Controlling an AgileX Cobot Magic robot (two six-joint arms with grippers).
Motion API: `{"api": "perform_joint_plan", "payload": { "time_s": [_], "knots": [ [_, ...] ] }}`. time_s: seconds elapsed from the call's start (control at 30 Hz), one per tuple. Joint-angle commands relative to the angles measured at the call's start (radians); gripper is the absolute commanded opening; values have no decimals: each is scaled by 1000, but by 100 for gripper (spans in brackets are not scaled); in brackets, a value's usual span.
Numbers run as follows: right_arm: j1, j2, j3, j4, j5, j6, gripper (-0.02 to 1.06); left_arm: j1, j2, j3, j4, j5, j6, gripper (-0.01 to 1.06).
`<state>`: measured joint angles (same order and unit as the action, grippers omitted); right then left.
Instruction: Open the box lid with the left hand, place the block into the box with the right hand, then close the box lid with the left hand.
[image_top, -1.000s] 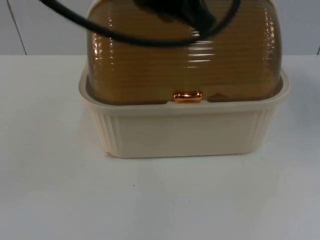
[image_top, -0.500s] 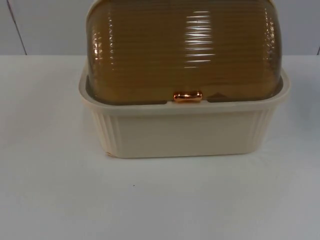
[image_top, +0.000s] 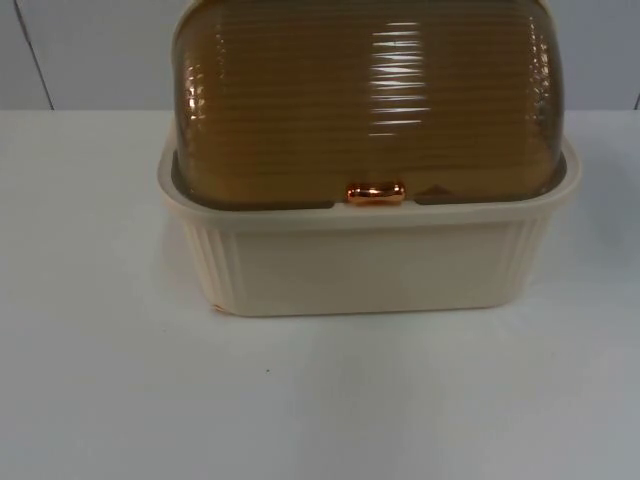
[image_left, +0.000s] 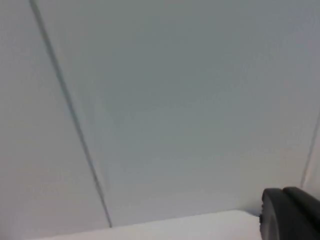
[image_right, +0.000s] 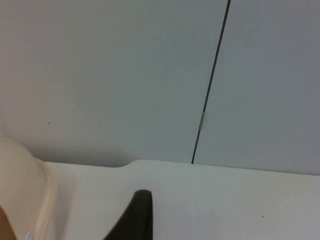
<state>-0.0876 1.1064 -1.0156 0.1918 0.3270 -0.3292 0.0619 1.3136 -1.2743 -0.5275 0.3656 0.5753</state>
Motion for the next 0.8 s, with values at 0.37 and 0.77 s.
{"api": "perform_joint_plan", "payload": {
  "time_s": [0.37,0.77],
  "knots": [
    [4,-6,0,19,-9,1,93,48,-7,290,-45,-115,-14,0],
    [4,-6,0,19,-9,1,93,48,-7,297,-60,-178,-54,99]
  ]
}}
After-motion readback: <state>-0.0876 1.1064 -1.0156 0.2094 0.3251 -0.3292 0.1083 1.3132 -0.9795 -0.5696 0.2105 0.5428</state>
